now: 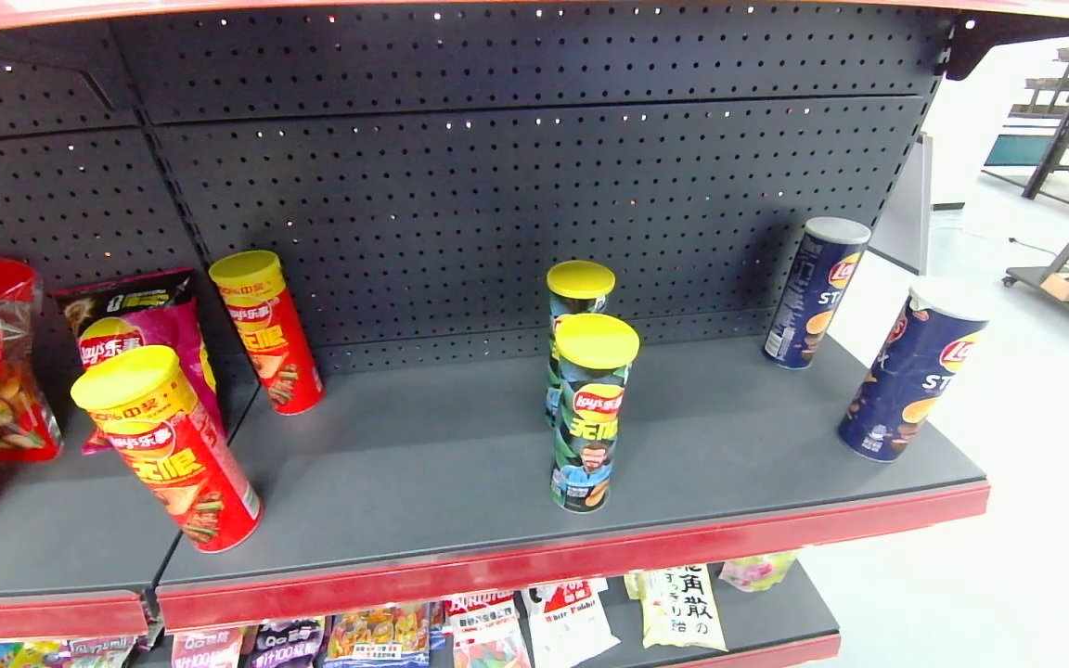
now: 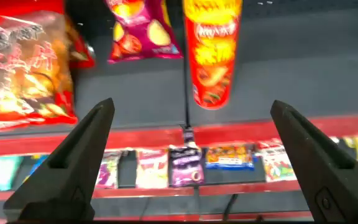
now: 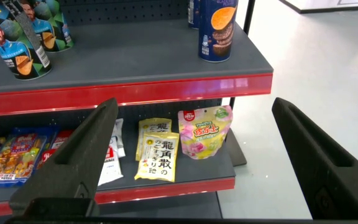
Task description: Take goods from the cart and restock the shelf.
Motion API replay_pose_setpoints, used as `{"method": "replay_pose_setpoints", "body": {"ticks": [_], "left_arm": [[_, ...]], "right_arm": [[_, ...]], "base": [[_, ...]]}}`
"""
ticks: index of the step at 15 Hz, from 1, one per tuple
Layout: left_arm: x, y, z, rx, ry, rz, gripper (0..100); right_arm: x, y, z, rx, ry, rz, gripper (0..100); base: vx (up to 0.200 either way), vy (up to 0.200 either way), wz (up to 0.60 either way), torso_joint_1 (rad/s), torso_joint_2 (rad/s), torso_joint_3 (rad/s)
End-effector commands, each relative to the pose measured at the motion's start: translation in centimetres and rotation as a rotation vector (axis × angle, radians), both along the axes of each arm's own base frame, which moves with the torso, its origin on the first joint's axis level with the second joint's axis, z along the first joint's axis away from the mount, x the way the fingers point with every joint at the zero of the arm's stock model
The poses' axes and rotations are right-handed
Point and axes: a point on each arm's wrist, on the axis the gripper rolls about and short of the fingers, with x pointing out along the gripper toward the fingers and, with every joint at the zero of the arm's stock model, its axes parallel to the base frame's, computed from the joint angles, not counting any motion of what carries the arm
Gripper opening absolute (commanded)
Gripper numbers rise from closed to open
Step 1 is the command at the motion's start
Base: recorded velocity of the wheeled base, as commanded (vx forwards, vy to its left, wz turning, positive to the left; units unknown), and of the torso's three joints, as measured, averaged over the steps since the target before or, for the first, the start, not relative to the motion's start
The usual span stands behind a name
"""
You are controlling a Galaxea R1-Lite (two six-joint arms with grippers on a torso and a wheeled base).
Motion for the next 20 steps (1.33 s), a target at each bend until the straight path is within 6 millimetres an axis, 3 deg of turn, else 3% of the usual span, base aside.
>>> {"method": "replay_pose_setpoints", "body": {"ticks": [1,2,4,6,15,20], "left_arm": [[-3.4,0.4,-3.8,-0.025,-0.147,-0.043,100],[-3.4,0.4,-3.8,-0.025,-0.147,-0.043,100],[-3.2,0.8,-5.7,0.053,-0.05,0.172,100],[-2.9,0.9,-6.9,0.087,-0.01,0.239,100],[-2.3,0.9,-7.7,0.112,-0.041,0.248,100],[-2.2,0.8,-7.7,0.107,-0.049,0.237,100]], "right_arm": [[0.0,0.0,0.0,0.0,0.0,0.002,100],[0.0,0.0,0.0,0.0,0.0,0.002,100],[0.0,0.0,0.0,-0.005,0.0,0.002,100],[0.0,0.0,0.0,-0.003,0.0,0.004,100],[0.0,0.0,0.0,0.0,0.0,0.005,100],[0.0,0.0,0.0,0.0,0.0,0.005,100]], "base": [[0.0,0.0,0.0,0.0,0.0,0.0],[0.0,0.0,0.0,0.0,0.0,0.0],[0.0,0.0,0.0,0.0,0.0,0.0],[0.0,0.0,0.0,0.0,0.0,0.0],[0.0,0.0,0.0,0.0,0.0,0.0],[-0.12,0.0,0.0,0.008,0.0,0.0]]}}
